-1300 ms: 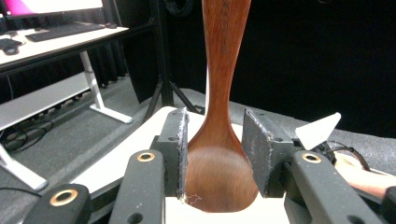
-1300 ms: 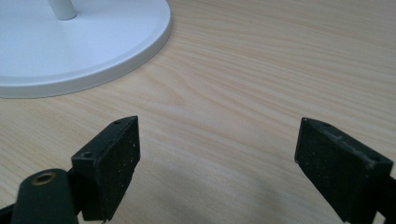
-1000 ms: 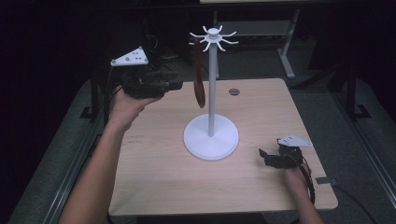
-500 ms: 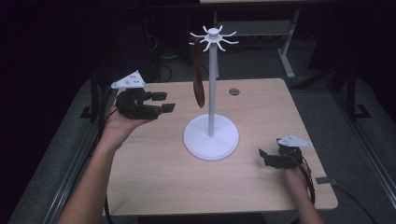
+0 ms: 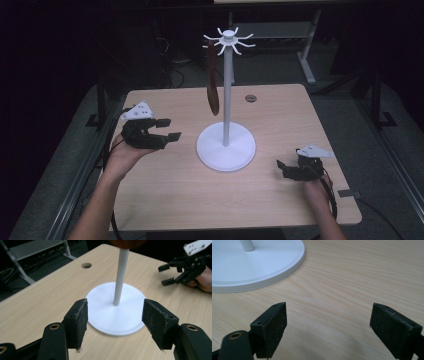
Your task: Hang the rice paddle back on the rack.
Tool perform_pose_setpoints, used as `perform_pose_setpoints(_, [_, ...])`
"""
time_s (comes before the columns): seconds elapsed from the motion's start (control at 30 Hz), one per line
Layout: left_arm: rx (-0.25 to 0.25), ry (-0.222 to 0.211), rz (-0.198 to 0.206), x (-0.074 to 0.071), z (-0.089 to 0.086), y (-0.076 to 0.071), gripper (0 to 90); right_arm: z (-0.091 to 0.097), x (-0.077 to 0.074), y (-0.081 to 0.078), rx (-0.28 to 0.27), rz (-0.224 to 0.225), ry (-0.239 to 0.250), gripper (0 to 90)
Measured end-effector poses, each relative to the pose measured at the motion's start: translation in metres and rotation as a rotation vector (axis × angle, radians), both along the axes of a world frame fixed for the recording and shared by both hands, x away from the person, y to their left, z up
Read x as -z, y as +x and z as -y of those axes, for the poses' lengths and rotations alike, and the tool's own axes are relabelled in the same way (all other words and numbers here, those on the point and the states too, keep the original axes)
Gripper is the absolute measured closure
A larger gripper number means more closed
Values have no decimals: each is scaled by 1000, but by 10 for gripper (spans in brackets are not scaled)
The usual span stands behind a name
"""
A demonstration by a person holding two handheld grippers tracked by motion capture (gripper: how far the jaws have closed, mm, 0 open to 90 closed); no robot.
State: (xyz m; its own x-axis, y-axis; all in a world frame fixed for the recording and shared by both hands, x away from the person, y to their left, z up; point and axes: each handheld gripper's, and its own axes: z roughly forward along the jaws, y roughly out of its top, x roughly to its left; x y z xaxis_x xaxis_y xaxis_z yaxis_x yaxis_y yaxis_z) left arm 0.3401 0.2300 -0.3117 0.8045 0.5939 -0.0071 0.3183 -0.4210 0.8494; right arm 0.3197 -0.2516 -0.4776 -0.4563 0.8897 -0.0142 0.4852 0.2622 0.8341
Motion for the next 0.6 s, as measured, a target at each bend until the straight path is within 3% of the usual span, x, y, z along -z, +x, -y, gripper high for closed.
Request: perform_pose_setpoints(0.6, [-59, 24, -15, 65, -21, -27, 236, 0, 0, 0, 0, 1, -1, 137])
